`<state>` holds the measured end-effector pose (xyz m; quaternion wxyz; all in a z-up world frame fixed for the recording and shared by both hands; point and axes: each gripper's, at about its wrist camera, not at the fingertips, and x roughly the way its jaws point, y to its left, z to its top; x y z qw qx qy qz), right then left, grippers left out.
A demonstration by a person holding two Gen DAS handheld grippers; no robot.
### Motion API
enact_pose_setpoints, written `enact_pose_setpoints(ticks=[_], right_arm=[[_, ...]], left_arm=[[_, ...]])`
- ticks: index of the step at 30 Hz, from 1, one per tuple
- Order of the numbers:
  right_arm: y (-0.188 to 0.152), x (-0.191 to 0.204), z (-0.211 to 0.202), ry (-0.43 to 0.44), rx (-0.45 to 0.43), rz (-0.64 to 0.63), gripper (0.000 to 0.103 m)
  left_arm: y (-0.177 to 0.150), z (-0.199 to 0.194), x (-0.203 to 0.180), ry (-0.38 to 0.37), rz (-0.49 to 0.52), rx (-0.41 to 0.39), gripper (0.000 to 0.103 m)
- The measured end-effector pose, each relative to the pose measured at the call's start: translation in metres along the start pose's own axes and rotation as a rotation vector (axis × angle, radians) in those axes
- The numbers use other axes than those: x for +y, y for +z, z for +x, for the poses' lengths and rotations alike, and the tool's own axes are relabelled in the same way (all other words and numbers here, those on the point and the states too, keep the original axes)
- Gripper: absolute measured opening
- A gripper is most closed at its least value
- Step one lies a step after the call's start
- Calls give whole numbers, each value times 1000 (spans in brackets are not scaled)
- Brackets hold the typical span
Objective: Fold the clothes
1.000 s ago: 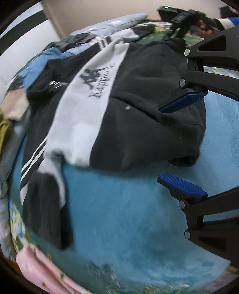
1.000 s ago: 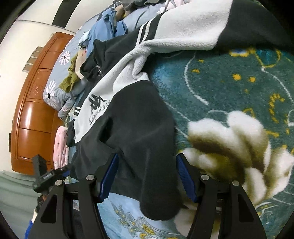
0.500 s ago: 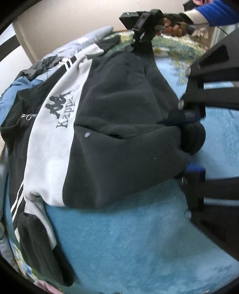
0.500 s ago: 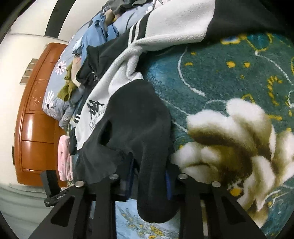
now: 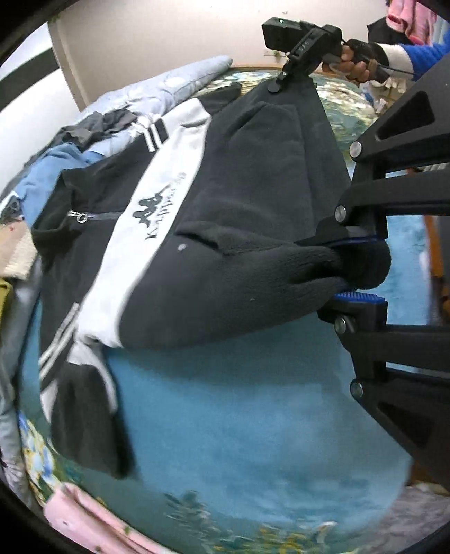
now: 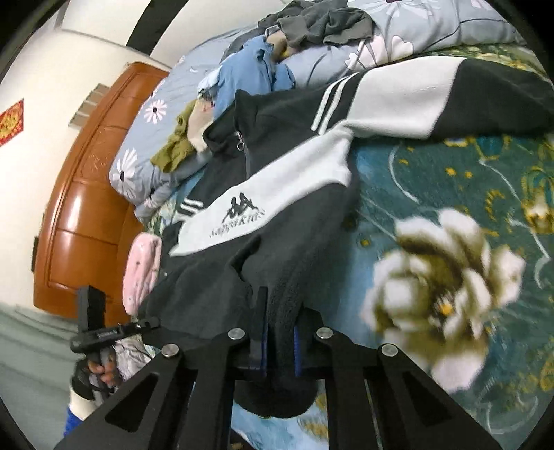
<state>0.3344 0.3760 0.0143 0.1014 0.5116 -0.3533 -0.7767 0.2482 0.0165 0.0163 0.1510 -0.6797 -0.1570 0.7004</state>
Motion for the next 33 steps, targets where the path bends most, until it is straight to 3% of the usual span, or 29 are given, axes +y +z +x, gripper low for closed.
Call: enact_pose_setpoints(ticks=[5,8,14,17,19,22,26,28,33], right_arm=[[-31,-28,12,-64,72,50,10],[-44,-48,30,-96,102,101,10],[-44,-49,37,-125,111,75,10],[-41,-49,38,-139,122,56,11],[-41,-51,34,-155,127,49,15],[-40,-56,20,-171,103,34,31],[-18,-85,-19,-210,-69,113,40],[-1,-113,-44,-198,-205,228,48],[29,-195,-92,-119,-524,598,49]], left_arm=[[-11,26,14,100,-47,81,21],[-11,40,24,101,-101,91,21],[-8,26,38,14,-153,35,34],[-2,8,45,8,-171,-27,35],[-1,-6,53,26,-192,-68,39],[0,-27,64,44,-205,-165,42],[13,-38,65,6,-223,-293,48],[16,-42,64,-25,-236,-345,52],[36,-40,45,-119,-283,-445,58]])
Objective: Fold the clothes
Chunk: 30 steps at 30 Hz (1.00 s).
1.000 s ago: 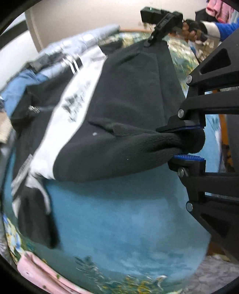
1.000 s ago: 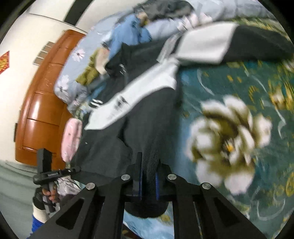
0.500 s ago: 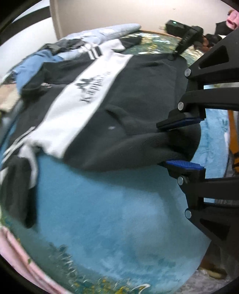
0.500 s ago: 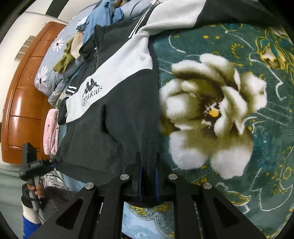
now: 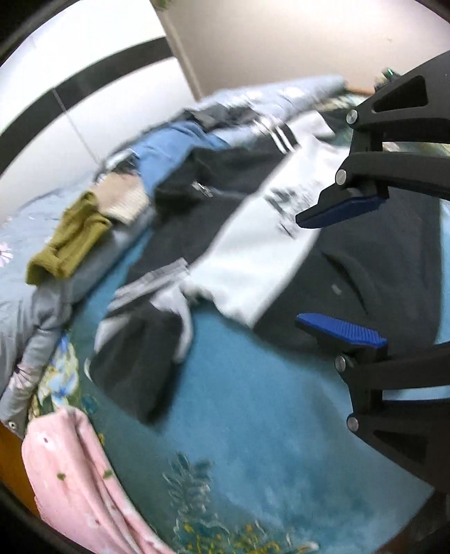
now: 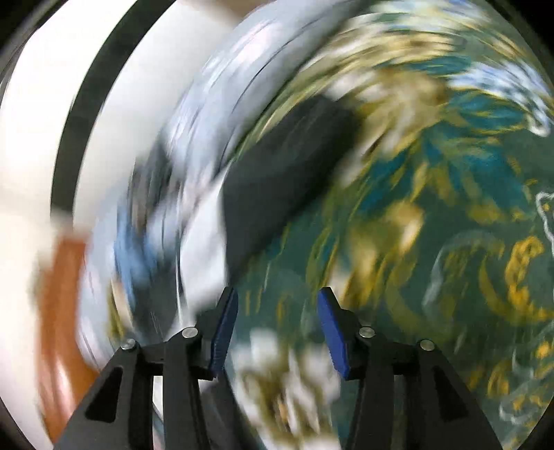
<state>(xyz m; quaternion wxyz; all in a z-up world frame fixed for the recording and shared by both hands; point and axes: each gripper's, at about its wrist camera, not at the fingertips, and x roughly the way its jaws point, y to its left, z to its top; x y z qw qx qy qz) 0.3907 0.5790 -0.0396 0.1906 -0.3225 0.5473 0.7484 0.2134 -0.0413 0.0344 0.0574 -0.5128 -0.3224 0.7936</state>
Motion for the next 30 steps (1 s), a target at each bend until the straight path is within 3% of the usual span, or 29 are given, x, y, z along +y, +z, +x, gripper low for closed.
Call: enact_pose_setpoints(ticks=[4,7,15,16,18,19,23,26,30], right_arm=[[46,-31,4,24,-133,238,49],[69,-39,12,7,-166,280,49],[93,-37,47,-8,-125,276,48],[94,-33,49,-18,-123,262,46],[95,-23,49,-37,-120,232,21],[97,-18,49,-42,-118,217,20],[104,26,40,-4,-132,119,15],[104,94,25,46,-156,-70,15],[72,204,6,150,-169,-371,15]], left_arm=[[3,15,-17,-29,-5,-48,59],[3,26,-23,-18,-4,-46,59],[0,33,-25,13,10,-45,59],[0,32,-24,15,9,-46,59],[1,30,-20,18,-1,-53,59],[1,29,-17,18,-14,-61,59],[4,25,-4,1,-80,-84,59],[7,22,1,-4,-104,-106,59],[12,20,0,15,-94,-139,59]])
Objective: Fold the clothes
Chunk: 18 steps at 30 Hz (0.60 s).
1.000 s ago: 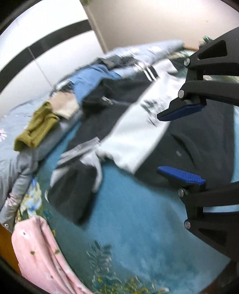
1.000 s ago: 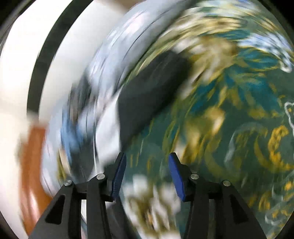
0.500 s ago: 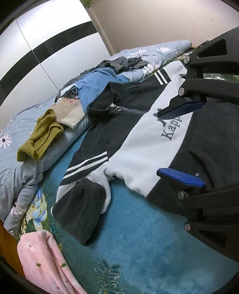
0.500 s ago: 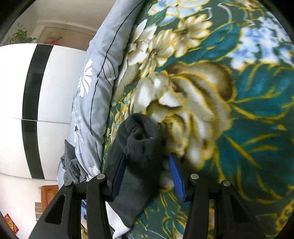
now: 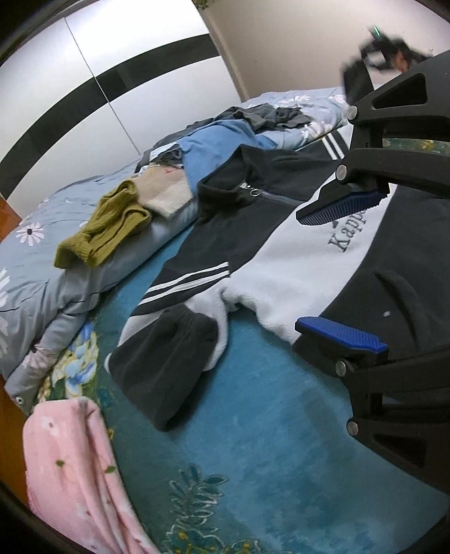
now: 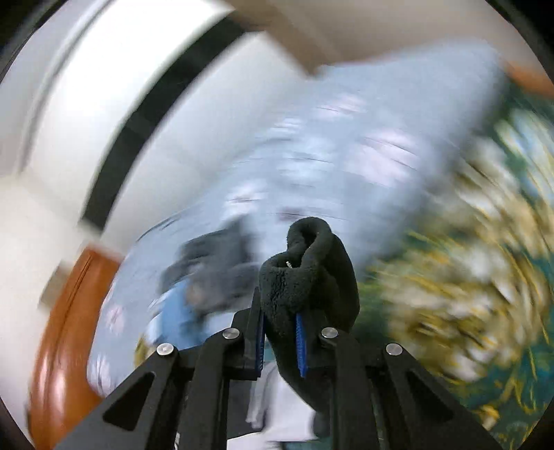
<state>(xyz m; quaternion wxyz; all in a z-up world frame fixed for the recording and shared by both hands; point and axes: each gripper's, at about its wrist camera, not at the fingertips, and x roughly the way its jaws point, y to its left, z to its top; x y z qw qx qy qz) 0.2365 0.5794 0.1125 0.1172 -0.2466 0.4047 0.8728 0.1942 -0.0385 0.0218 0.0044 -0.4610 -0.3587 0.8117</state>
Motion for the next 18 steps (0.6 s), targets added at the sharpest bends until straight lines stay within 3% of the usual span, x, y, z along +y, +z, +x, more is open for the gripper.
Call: enact_pose_setpoints(ticks=[5,9,13,18], right_arm=[[-21,137,20,152,47,-259,15],[-77,225,59,209,126,-410,15],[-154,281,107,216,233,-527,15],[-261,310,183,174,410,-597,15]], left_arm=[[18,10,-3,14,23,-5,59],[34,9,1,20,9,-37,59],[54,4,23,26,-56,-63,59],[66,7,65,-31,-220,-43,59]])
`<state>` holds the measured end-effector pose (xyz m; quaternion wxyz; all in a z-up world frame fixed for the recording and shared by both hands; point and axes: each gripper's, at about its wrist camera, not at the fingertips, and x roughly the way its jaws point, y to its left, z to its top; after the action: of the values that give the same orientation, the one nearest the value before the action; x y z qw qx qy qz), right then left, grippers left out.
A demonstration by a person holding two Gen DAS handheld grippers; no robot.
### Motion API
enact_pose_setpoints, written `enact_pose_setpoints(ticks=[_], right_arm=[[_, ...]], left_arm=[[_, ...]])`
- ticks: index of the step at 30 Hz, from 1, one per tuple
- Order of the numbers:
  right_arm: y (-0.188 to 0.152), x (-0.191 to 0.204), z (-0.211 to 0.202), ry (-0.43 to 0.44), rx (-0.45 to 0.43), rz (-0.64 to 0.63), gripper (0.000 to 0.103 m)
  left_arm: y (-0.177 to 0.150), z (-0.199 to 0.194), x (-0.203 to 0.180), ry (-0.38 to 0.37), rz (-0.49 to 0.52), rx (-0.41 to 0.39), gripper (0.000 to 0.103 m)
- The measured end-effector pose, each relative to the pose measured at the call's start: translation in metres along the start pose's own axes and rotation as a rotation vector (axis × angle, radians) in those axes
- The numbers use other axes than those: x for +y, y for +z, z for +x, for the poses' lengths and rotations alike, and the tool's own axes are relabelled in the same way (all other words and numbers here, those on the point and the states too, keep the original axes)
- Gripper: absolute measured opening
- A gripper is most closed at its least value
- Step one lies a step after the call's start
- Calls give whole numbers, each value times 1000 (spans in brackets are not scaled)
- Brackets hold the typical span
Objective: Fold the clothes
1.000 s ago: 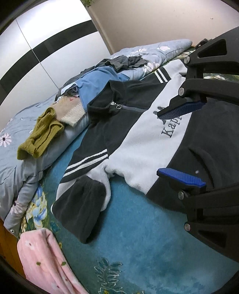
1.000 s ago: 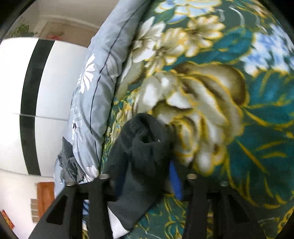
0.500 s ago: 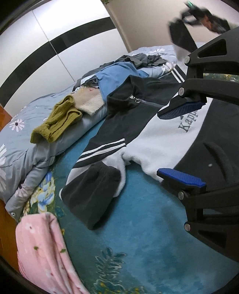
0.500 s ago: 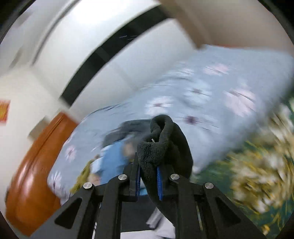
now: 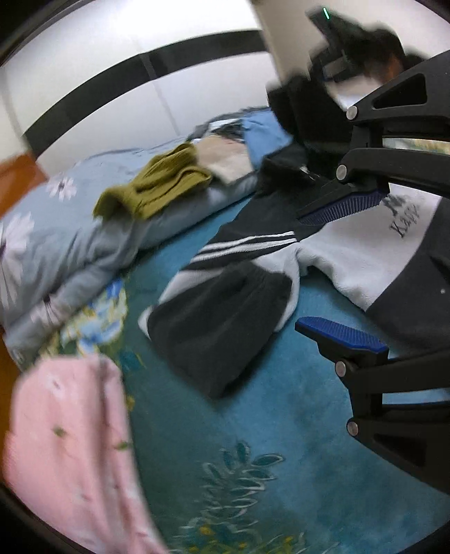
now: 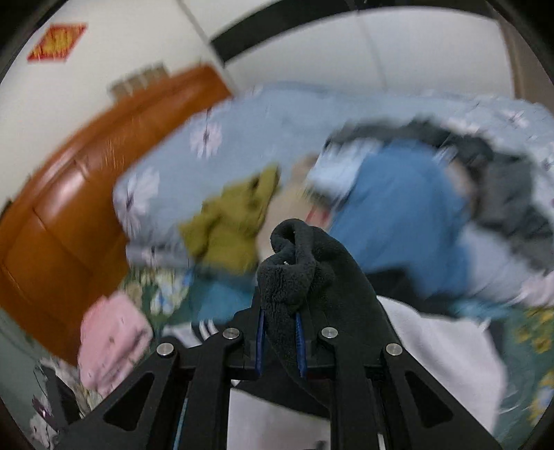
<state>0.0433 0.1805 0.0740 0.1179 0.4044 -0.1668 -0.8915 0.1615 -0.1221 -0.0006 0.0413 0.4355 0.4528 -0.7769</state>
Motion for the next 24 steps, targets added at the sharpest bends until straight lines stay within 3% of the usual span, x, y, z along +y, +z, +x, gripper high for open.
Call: enact_pose_setpoints(ticks=[4,8,16,19,21,24], right_arm=[[-38,21,69,-50,133,-57,15],[-65,34,109,-93,225,-107,15],[-86,45,140,-154,303,-164,20],[-90,48,141,-144,319,-190,33],[-91,48,139,-73,322,-171,51],[-87,50,127,-11,297,-161,56]], left_arm=[[11,4,27,-26,-119,4,60],[14,14,40,-27,-178,26,60],[14,25,32,-15,-135,66,60],[17,31,25,-7,-96,81,60],[22,34,19,19,-57,79,60],[28,40,8,62,13,75,60]])
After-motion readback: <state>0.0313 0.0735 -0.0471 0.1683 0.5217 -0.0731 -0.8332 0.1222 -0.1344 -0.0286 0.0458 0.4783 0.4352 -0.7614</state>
